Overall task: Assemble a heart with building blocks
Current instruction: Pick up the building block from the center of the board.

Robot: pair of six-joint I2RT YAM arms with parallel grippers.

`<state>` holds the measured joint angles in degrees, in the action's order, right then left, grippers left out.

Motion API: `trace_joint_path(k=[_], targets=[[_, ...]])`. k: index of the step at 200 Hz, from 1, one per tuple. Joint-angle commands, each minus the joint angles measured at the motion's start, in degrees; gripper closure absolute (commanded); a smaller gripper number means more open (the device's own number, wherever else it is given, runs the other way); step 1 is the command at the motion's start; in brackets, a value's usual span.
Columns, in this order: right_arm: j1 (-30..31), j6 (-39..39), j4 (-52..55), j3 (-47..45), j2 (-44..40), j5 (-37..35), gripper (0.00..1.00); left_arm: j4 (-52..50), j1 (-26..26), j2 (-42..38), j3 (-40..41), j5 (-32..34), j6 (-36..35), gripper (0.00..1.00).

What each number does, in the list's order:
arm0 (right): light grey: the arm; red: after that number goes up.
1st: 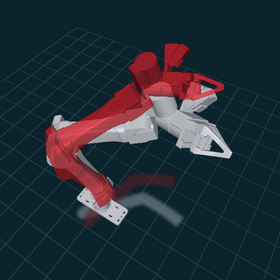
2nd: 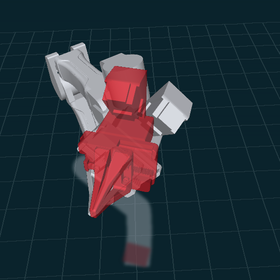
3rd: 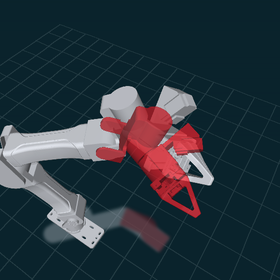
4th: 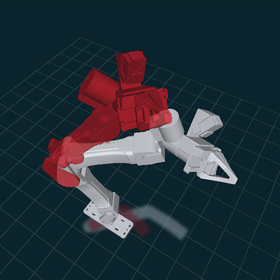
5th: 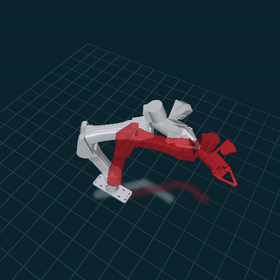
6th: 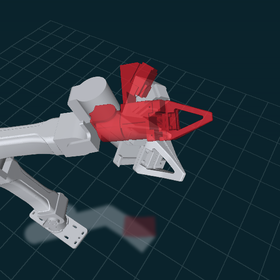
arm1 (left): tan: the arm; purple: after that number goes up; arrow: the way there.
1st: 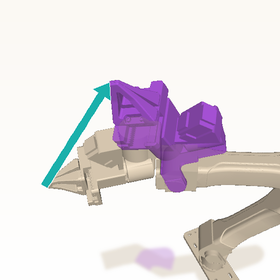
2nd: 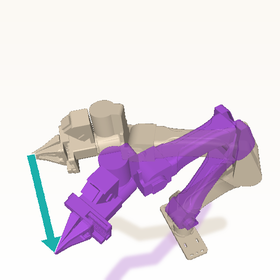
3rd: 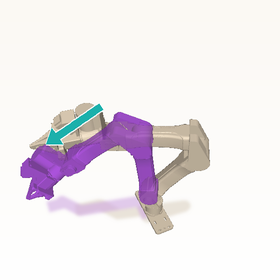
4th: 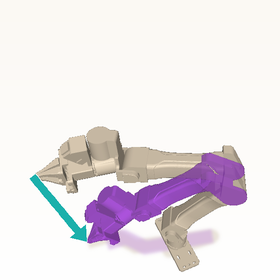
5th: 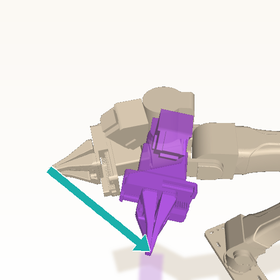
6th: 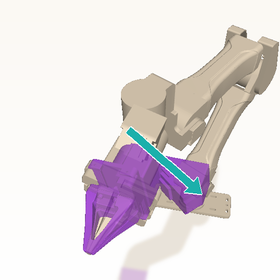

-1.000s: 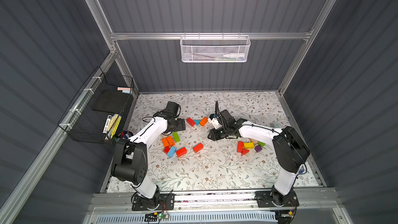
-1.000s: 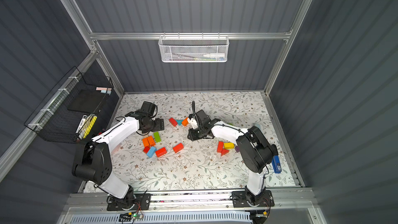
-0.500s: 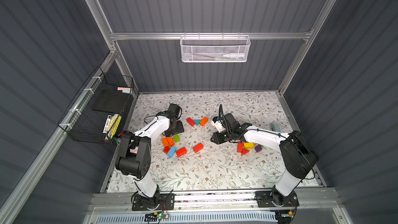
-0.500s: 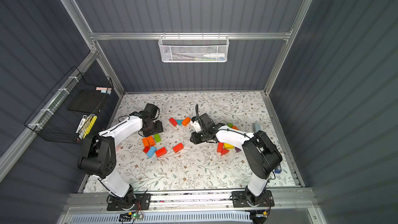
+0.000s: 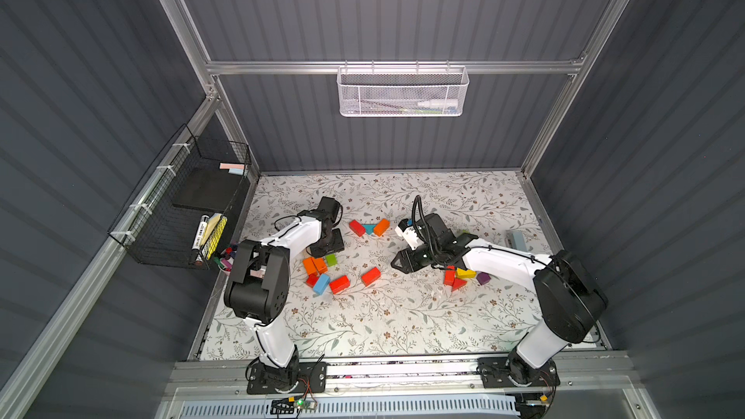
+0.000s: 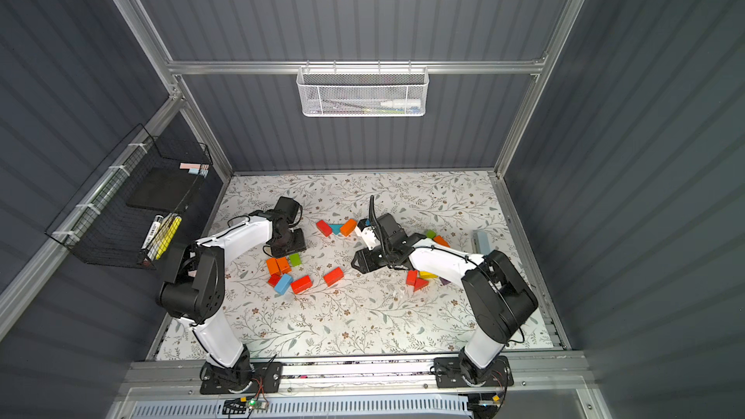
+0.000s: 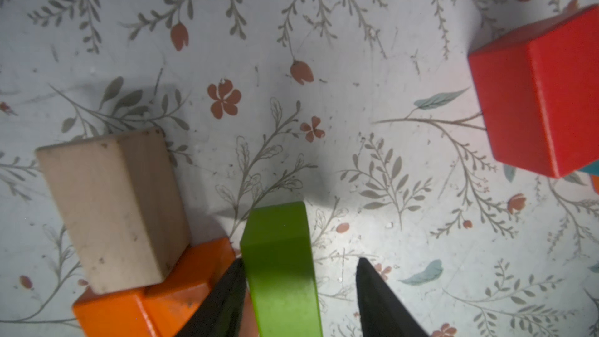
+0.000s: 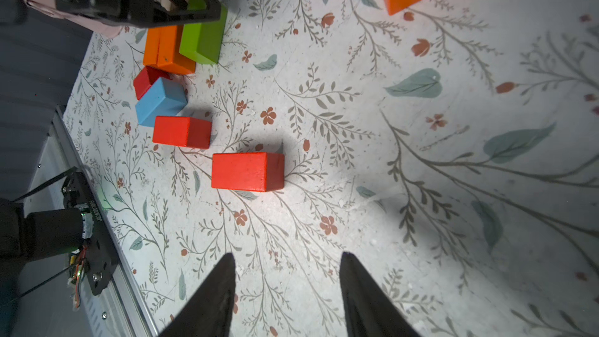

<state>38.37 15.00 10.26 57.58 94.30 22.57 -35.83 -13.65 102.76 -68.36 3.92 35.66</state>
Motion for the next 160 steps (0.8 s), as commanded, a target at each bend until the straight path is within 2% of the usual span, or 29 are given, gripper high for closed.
trace_joint_path(k=[1,24,88,113,125,160], targets=[[-0.05,-1.65,0.17,-0.44,-1.49,0.21,0.39,0.19,0.11,0.76,0.28,0.61,0.02,0.46],[-0.05,-1.69,0.03,-0.97,-1.88,-0.32,0.33,0.15,0.12,0.88,0.45,0.60,-0.24,0.52],[-0.12,-1.99,0.37,-1.88,-3.04,-1.95,0.32,-0.44,0.03,2.62,-0.98,1.18,-4.00,0.68],[-0.13,-2.17,0.46,-2.04,-3.75,-2.79,0.32,-0.64,0.03,3.12,-2.44,1.26,-9.30,0.71],[-0.12,-2.39,0.44,-2.12,-4.03,-2.88,0.32,0.26,0.02,2.91,-3.21,-0.57,-14.71,0.75],[-0.26,-2.80,-0.19,-2.58,-4.38,-3.40,0.32,3.25,0.00,2.81,-6.44,-5.33,-30.32,0.73]])
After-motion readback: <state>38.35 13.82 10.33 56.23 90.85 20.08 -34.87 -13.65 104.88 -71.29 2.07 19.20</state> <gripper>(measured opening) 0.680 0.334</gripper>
